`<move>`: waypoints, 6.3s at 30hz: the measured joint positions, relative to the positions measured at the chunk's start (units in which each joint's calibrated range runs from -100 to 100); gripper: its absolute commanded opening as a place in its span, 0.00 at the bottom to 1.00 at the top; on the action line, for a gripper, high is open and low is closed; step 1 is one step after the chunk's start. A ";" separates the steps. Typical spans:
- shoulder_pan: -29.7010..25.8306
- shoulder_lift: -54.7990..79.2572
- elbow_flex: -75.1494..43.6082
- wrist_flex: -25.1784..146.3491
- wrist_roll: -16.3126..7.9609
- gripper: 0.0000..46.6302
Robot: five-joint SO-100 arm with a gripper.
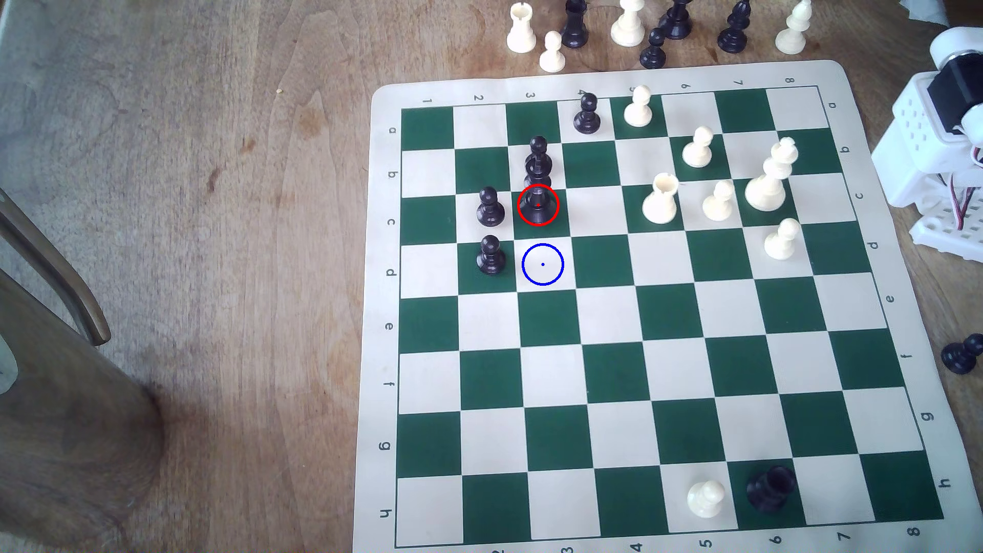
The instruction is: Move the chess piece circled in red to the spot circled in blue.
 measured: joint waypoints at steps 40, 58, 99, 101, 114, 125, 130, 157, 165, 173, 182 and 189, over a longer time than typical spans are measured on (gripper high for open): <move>-5.09 74.99 -54.41 111.00 -15.19 0.35; 0.44 85.21 -51.69 105.10 -11.09 0.63; 4.42 94.18 -43.56 91.24 -9.52 0.58; 4.50 94.76 -43.56 90.60 -9.67 0.57; 4.50 95.52 -43.56 89.00 -11.28 0.52; 1.62 95.52 -43.56 89.00 -12.01 0.53; 1.84 95.52 -43.56 89.00 -12.01 0.51; 2.51 95.60 -43.56 89.56 -11.38 0.19; 2.43 95.52 -43.65 89.56 -11.38 0.12; 2.43 95.68 -43.65 89.80 -11.38 0.15; 2.51 95.68 -43.65 89.56 -11.38 0.43; 3.32 95.68 -43.65 89.24 -11.18 0.41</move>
